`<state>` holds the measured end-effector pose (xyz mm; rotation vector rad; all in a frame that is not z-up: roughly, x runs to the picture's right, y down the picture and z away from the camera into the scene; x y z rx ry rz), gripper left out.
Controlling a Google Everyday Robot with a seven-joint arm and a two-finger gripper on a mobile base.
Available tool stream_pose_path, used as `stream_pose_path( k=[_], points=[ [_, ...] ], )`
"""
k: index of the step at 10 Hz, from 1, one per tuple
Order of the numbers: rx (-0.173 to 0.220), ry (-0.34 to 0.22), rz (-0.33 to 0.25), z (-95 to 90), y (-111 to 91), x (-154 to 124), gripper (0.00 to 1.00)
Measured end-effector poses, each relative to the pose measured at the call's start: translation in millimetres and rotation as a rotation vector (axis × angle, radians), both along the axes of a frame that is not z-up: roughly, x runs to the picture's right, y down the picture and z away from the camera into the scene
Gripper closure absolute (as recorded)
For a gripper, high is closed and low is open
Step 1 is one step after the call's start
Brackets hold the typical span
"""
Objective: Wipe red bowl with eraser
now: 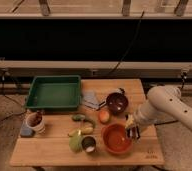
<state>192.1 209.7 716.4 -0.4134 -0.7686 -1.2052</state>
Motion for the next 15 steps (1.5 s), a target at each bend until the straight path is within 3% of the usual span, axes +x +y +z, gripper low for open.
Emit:
stream_pose_path(
  k=[5,9,13,15],
  points=[
    [0.011,-0.025,-0.023,-6.6,6.9,-10.1,1.00],
    [0.019,-0.074,-0.089,-36.0,57.4,-29.1,1.00],
    [-0.026,-0.109,-0.142,-34.3,98.9,-39.1,1.00],
    [-0.031,-0.145,-0.166,-39.9,105.9,-56.0,1.00]
  ],
)
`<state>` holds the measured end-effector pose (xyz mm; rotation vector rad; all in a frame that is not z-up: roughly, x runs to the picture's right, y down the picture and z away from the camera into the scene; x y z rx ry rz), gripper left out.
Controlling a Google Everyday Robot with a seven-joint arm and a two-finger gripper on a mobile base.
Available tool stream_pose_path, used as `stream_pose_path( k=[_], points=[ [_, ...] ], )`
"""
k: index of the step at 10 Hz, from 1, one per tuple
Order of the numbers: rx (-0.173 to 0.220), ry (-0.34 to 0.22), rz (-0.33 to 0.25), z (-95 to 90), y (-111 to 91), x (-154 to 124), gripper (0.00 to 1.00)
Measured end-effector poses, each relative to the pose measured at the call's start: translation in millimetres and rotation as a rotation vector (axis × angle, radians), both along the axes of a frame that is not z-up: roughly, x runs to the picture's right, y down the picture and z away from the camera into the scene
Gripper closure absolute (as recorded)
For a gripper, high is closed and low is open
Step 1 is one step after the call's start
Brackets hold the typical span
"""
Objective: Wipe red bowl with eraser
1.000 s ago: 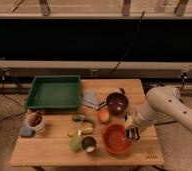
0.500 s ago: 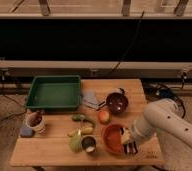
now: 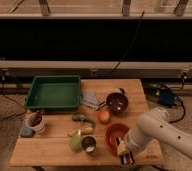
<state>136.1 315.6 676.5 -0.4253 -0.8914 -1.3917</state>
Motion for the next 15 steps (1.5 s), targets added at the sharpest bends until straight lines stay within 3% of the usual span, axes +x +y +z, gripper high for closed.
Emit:
stream_pose_path(
  k=[5,8,11,15],
  points=[
    [0.043,-0.080,-0.033,-6.5,-23.7,-45.4,1.00],
    [0.073,-0.091,-0.044,16.1,-52.0,-63.2,1.00],
    [0.086,-0.051,-0.034,42.6,-70.5,-52.3,1.00],
    [0.093,0.034,0.008,61.2,-76.2,0.3,1.00]
  ],
)
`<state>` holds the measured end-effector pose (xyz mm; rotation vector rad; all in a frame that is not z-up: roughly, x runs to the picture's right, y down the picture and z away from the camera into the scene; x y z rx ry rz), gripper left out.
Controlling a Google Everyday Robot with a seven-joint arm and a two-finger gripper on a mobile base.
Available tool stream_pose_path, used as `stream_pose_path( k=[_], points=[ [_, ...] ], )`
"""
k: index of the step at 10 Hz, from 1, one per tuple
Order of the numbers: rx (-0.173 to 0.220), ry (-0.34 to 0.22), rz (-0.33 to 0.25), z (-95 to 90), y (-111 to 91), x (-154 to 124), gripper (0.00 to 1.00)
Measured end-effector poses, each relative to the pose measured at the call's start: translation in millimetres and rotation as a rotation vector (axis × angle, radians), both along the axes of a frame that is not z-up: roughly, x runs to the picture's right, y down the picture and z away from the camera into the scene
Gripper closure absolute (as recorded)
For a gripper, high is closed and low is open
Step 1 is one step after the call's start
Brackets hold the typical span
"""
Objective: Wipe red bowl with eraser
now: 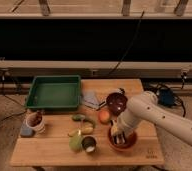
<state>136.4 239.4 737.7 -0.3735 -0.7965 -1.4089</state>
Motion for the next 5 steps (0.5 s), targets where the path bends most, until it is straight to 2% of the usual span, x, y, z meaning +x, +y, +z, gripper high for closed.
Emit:
stream_pose_path(
  k=[2,5],
  points=[
    [0.007,0.035,0.024,3.7,-3.6,25.5,1.00],
    [0.008,0.073,0.038,-2.9,-0.6,54.9,1.00]
  ],
)
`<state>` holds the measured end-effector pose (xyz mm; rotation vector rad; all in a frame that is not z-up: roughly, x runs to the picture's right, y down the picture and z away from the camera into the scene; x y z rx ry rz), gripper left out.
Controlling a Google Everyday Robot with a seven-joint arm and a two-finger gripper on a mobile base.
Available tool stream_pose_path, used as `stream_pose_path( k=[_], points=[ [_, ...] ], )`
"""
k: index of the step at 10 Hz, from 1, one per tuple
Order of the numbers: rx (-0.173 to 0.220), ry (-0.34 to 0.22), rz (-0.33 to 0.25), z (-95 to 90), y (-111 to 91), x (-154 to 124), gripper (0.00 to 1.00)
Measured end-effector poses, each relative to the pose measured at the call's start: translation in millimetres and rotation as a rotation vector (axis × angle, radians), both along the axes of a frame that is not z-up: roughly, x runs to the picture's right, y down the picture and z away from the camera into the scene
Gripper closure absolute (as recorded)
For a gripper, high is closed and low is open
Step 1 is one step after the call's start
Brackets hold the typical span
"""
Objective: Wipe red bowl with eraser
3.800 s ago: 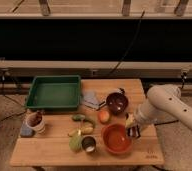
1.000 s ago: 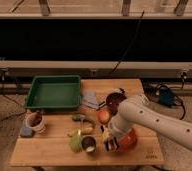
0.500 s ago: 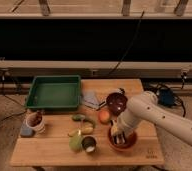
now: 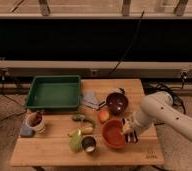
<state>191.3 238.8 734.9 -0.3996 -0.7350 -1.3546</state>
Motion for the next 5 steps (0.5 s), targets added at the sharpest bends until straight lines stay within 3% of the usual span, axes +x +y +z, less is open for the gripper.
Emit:
stream_pose_path(
  k=[3,5],
  points=[
    [-0.016,0.001,-0.007,-18.6,21.5,8.6,1.00],
    [-0.027,-0.028,-0.017,-40.3,43.0,4.2,1.00]
  ],
)
